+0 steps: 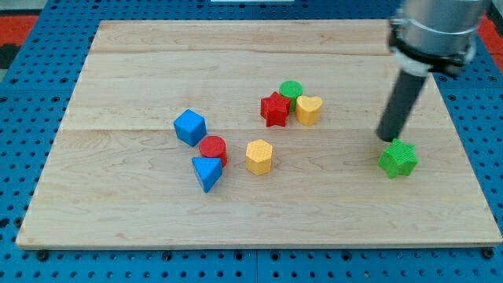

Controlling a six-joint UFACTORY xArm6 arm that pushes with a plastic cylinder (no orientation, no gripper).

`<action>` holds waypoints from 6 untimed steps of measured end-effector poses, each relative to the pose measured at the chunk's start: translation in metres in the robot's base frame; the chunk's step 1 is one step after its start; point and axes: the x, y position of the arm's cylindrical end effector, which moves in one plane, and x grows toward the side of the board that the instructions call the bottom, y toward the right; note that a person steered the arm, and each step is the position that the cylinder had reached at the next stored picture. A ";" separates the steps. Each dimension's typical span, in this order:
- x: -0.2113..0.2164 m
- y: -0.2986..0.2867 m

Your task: Move the green circle left a bit

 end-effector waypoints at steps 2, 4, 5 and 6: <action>0.064 -0.003; -0.070 -0.037; -0.101 -0.139; -0.103 -0.175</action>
